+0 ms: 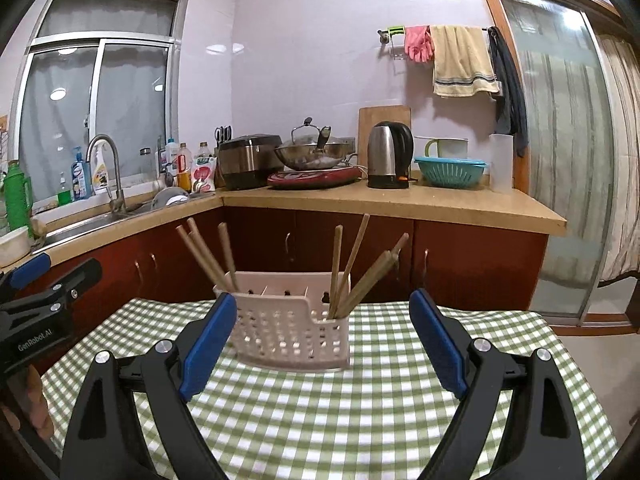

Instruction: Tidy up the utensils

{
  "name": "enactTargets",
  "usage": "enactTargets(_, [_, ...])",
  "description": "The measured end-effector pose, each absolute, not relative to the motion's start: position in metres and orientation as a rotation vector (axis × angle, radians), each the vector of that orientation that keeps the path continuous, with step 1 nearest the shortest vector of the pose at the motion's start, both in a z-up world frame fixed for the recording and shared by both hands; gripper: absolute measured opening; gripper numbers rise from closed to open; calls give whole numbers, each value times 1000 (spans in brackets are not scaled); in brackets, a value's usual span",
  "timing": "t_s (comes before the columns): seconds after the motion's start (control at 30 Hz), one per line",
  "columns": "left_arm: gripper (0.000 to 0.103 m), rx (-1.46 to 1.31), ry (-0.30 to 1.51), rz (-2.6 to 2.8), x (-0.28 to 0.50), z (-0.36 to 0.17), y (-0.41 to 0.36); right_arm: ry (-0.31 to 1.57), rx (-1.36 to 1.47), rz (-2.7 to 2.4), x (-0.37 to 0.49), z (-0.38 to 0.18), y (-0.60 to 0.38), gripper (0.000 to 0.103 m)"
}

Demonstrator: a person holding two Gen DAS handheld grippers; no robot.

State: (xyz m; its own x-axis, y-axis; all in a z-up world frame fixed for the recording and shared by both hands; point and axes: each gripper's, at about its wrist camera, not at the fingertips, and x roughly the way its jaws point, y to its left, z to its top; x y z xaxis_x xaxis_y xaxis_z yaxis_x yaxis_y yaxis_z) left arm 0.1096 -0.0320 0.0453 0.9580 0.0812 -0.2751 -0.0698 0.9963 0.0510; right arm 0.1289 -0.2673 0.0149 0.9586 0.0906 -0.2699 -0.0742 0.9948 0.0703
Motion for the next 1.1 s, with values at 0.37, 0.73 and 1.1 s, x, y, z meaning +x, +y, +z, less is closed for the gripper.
enactTargets(0.37, [99,58,257,94,46,58,-31,241,40,74,72,34,-266,85])
enactTargets(0.73, [99,43,208,86,2,77,-29,200,18,49,29,50,-269,86])
enactTargets(1.1, [99,43,184,79,-18,82,-31,165,30,32,7,57,-275,86])
